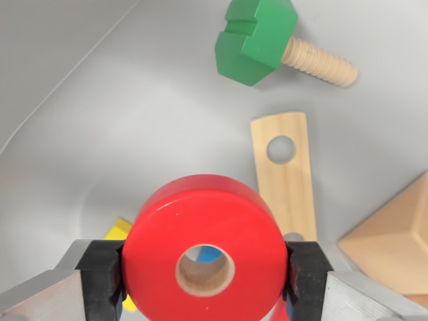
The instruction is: Pick an object from the bin
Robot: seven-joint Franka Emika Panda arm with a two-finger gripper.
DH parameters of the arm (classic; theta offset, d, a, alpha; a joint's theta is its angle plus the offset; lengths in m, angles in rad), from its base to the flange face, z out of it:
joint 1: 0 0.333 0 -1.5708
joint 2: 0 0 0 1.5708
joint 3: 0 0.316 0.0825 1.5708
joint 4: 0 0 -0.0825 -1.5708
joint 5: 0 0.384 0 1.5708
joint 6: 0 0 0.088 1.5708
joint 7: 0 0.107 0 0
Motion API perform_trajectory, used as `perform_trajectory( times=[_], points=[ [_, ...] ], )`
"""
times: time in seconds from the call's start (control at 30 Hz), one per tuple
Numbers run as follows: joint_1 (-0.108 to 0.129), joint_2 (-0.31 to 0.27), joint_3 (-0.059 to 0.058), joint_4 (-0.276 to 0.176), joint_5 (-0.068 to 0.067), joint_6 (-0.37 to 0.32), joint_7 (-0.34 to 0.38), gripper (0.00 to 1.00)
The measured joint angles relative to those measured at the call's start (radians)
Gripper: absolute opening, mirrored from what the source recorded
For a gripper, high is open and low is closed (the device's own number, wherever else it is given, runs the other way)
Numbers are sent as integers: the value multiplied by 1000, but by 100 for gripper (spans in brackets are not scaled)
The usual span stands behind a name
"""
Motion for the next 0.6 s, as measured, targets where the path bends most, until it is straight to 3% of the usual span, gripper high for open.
perform_trajectory(
  times=[0.6],
  points=[
    [-5,-163,12,-17,32,-150,-21,0]
  ],
)
